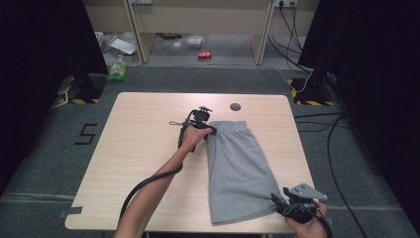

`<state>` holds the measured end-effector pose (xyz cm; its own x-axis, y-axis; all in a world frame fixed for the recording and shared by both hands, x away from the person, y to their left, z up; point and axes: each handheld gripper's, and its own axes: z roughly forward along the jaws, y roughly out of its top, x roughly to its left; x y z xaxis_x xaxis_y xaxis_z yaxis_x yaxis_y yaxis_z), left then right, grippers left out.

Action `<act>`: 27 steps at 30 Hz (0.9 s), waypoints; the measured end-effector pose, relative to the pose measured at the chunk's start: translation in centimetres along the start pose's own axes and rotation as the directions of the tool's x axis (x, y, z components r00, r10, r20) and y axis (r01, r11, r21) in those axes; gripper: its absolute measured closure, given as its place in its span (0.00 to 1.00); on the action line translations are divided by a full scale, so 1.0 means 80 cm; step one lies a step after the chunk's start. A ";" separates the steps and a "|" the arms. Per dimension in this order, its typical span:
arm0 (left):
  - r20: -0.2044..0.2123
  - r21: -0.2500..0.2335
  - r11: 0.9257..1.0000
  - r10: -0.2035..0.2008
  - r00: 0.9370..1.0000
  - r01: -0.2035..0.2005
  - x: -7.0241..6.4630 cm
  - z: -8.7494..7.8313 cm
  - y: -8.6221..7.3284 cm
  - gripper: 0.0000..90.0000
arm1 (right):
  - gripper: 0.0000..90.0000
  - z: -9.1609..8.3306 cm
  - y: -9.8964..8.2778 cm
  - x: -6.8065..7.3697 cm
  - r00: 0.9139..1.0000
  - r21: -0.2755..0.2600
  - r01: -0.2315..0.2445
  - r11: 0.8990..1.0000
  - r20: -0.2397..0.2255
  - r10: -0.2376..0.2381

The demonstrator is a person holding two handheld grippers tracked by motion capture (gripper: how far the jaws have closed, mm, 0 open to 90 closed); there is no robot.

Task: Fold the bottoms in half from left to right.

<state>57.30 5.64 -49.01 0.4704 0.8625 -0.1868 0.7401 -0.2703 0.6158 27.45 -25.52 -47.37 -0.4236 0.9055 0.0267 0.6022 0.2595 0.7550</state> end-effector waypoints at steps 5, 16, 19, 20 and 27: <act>-0.010 0.000 1.000 0.002 1.000 -0.002 0.000 -0.002 0.003 0.62 | 0.51 0.011 0.006 0.040 0.992 -0.023 0.042 0.999 -0.117 -0.044; 0.051 -0.007 1.000 -0.022 0.998 0.022 0.001 -0.032 -0.002 0.44 | 0.50 0.048 0.015 0.124 0.955 -0.038 0.137 0.990 -0.262 -0.142; 0.047 0.010 1.000 -0.017 0.999 0.016 0.000 -0.028 -0.006 0.46 | 0.50 0.058 0.015 0.142 0.943 -0.028 0.157 0.987 -0.292 -0.159; 0.047 0.019 1.000 -0.015 0.999 0.014 0.000 -0.024 -0.007 0.47 | 0.50 0.060 0.015 0.148 0.940 -0.026 0.160 0.987 -0.302 -0.160; -0.003 0.030 0.999 0.030 1.000 -0.030 -0.007 -0.002 -0.012 0.61 | 0.49 0.074 0.012 0.184 0.909 -0.007 0.214 0.977 -0.364 -0.202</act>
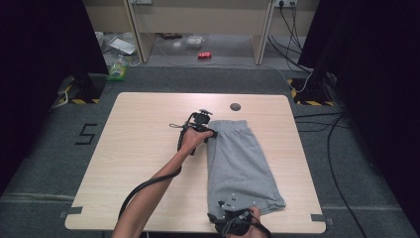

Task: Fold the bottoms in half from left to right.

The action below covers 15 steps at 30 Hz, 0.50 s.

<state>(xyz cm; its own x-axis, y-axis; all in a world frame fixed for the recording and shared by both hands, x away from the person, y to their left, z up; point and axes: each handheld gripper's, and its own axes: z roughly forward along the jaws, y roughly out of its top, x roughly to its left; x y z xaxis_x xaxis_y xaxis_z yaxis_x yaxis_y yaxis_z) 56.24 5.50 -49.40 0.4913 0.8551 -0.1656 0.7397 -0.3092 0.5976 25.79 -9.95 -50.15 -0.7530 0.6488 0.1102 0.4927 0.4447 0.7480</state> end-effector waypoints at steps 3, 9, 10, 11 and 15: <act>-0.021 0.001 1.000 0.024 0.999 -0.024 -0.002 0.002 0.002 0.64 | 0.48 0.011 0.000 0.008 1.000 0.023 0.022 0.999 -0.006 -0.022; -0.037 0.003 0.999 0.051 0.998 -0.051 -0.004 0.004 0.004 0.68 | 0.56 0.020 -0.003 0.013 0.994 0.049 0.098 0.994 0.035 -0.100; -0.038 0.003 0.999 0.053 0.998 -0.053 -0.004 0.004 0.004 0.68 | 0.59 0.020 -0.003 0.013 0.993 0.050 0.104 0.993 0.044 -0.106; -0.041 0.004 0.998 0.056 0.998 -0.056 -0.004 0.004 0.004 0.68 | 0.64 0.020 -0.003 0.012 0.992 0.049 0.108 0.993 0.054 -0.111; -0.042 0.005 0.998 0.066 0.997 -0.066 -0.004 0.004 0.004 0.70 | 0.81 0.020 -0.001 0.007 0.991 0.050 0.111 0.993 0.072 -0.114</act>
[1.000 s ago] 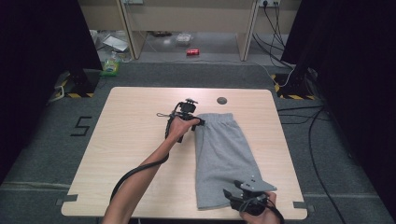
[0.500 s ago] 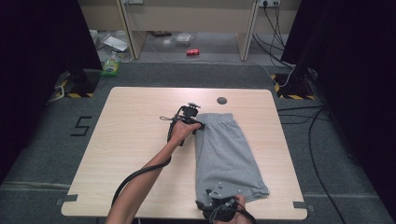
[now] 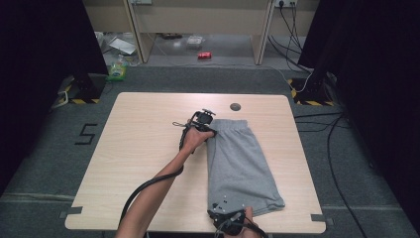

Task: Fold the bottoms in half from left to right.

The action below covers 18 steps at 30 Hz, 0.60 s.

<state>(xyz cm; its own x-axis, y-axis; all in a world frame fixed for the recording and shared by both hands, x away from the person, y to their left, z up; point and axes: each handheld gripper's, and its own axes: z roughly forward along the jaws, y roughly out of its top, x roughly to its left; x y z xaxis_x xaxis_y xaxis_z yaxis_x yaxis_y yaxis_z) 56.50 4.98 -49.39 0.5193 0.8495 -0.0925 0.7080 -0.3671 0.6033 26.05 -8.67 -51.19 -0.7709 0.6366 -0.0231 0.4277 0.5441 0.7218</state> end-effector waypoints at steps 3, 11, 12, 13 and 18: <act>0.002 -0.003 1.000 0.003 1.000 -0.003 0.001 0.000 0.000 0.72 | 0.88 0.002 0.002 -0.004 1.000 -0.005 -0.007 1.000 -0.005 0.007; -0.026 0.001 0.998 0.057 0.998 -0.057 0.016 -0.009 -0.007 0.76 | 0.92 0.025 0.023 0.005 0.996 -0.012 -0.028 1.000 -0.081 0.027; -0.024 0.002 0.998 0.055 0.998 -0.055 0.022 -0.011 -0.009 0.76 | 0.92 0.028 0.026 0.006 0.996 -0.014 -0.020 1.000 -0.088 0.019; -0.024 0.002 0.999 0.052 0.998 -0.052 0.028 -0.013 -0.011 0.76 | 0.92 0.034 0.031 0.011 0.994 -0.010 -0.032 0.999 -0.104 0.031; -0.037 0.016 0.998 0.061 0.997 -0.060 0.052 -0.027 -0.024 0.77 | 0.92 0.055 0.050 0.025 0.987 -0.014 -0.021 1.000 -0.159 0.019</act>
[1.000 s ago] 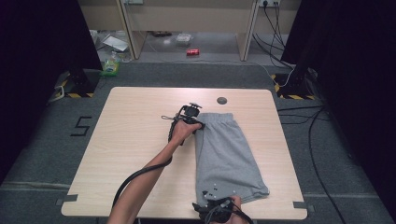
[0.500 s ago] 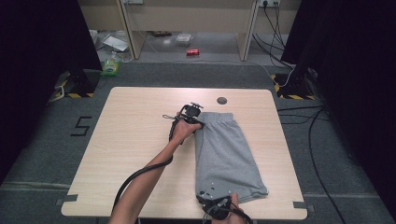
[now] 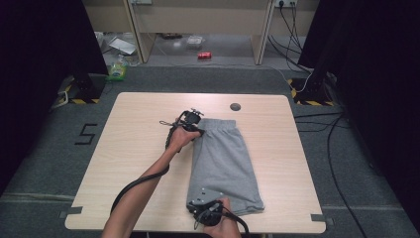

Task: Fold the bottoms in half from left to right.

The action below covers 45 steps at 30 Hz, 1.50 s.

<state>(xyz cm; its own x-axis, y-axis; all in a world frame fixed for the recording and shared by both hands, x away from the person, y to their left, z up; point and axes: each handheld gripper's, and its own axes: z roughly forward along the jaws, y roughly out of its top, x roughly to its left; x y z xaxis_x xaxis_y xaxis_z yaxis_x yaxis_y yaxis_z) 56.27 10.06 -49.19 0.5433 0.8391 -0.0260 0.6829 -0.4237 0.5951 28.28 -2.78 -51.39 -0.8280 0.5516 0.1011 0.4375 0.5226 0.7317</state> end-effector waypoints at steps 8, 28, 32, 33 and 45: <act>-0.021 0.011 1.000 -0.008 1.000 0.008 0.036 -0.021 -0.022 0.76 | 0.92 0.036 0.029 0.025 0.998 0.011 0.002 1.000 -0.069 -0.002; -0.017 0.010 0.998 -0.065 0.998 0.065 0.064 -0.029 -0.041 0.74 | 0.75 0.048 0.056 0.037 0.994 -0.029 0.005 1.000 -0.106 -0.008; -0.015 0.012 0.997 -0.075 0.997 0.075 0.064 -0.029 -0.041 0.73 | 0.74 0.033 0.062 0.026 0.996 -0.060 -0.015 0.998 -0.087 0.010; -0.017 0.012 0.997 -0.075 0.997 0.076 0.064 -0.029 -0.041 0.73 | 0.73 0.030 0.063 0.023 0.996 -0.066 -0.020 0.998 -0.086 0.014; -0.018 0.005 0.997 -0.081 0.997 0.081 0.063 -0.029 -0.042 0.73 | 0.71 0.001 0.073 -0.020 0.997 -0.104 -0.073 0.992 -0.018 0.071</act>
<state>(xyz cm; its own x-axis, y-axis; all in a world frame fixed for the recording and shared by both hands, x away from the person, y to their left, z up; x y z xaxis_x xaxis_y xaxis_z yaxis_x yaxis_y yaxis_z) 55.57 16.55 -49.47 0.4773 0.8767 -0.0594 0.7269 -0.3560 0.5873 32.21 -0.56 -47.37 -0.8007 0.5758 0.1651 0.4578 0.4106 0.7886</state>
